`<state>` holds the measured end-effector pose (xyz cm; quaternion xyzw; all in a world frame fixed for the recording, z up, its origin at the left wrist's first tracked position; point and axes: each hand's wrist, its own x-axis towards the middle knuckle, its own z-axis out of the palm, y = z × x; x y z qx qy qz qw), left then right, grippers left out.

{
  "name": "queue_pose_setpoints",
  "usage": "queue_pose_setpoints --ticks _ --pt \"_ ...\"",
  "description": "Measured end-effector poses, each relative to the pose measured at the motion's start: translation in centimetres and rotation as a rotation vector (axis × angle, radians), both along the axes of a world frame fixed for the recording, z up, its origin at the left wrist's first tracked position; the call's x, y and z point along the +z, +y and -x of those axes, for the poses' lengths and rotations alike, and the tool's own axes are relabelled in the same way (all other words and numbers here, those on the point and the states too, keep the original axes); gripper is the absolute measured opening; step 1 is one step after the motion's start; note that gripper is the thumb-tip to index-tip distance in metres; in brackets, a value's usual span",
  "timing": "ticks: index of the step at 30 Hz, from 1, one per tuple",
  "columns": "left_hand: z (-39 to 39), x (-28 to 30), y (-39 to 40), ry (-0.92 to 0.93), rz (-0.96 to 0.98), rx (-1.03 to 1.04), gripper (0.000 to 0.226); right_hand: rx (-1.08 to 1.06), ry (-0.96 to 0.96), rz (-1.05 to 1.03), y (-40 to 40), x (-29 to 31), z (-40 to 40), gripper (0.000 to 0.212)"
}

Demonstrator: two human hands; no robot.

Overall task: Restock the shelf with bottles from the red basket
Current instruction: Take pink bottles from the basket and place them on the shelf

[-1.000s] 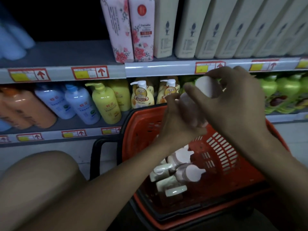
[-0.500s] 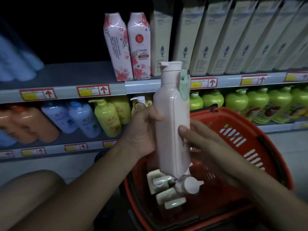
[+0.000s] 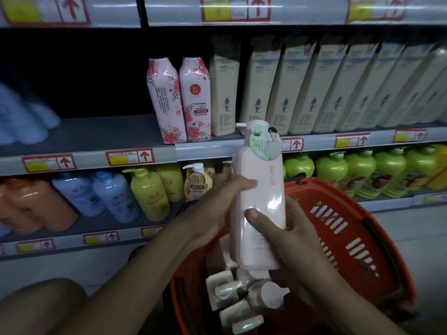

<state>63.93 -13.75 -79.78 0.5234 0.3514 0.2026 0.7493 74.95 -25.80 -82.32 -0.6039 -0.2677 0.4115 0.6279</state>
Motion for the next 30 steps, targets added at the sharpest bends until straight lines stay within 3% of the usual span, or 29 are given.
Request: queue_pose_setpoints --ticks 2,4,14,22,30 --pt "0.1 -0.3 -0.2 0.07 -0.128 0.012 0.081 -0.06 -0.04 -0.018 0.1 0.1 -0.2 0.072" --pt "0.4 -0.3 -0.2 0.042 -0.169 0.023 0.087 -0.073 -0.049 -0.035 0.1 0.0 -0.5 0.072" --pt "-0.3 -1.0 1.7 0.079 -0.275 0.145 0.064 0.138 0.047 -0.024 2.3 -0.4 -4.0 0.054" --pt "-3.0 0.2 -1.3 0.048 -0.373 0.141 0.07 0.165 -0.177 -0.033 1.0 0.4 -9.0 0.051" --pt "-3.1 6.3 -5.5 -0.013 -0.492 0.298 0.081 0.199 -0.382 -0.148 -1.7 8.7 -10.6 0.044"
